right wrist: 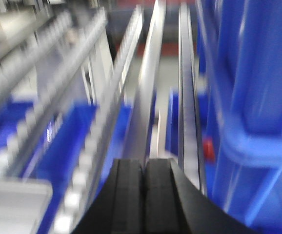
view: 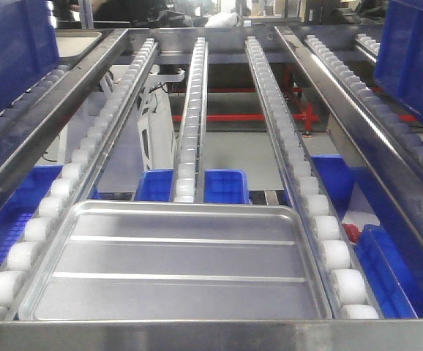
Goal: Grab silver tray and stack on right shelf
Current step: 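Lower both grippers toward the side edges of the silver tray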
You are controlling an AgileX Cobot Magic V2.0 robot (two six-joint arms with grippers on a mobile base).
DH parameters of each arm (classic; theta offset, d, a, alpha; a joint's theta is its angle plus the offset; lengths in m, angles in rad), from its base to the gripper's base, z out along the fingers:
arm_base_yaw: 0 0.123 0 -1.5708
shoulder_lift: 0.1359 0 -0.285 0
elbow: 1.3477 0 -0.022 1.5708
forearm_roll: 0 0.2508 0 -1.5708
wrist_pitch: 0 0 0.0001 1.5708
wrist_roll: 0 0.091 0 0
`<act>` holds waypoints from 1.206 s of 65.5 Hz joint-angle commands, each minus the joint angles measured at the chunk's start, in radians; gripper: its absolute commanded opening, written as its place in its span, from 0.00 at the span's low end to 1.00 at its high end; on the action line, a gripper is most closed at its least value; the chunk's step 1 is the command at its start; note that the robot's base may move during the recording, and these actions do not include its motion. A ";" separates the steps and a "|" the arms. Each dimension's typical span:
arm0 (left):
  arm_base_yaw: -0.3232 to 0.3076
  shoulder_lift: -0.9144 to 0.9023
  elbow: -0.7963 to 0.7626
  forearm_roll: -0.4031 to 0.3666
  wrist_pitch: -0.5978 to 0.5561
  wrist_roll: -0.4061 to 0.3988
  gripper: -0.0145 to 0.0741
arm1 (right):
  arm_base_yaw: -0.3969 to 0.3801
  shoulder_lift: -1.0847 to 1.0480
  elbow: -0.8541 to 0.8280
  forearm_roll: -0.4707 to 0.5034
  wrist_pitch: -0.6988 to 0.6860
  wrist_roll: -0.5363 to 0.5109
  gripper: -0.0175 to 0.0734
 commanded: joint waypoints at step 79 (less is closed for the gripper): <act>-0.310 0.792 -0.358 -0.056 0.207 -0.376 0.06 | 0.147 0.810 -0.417 0.210 0.329 0.225 0.28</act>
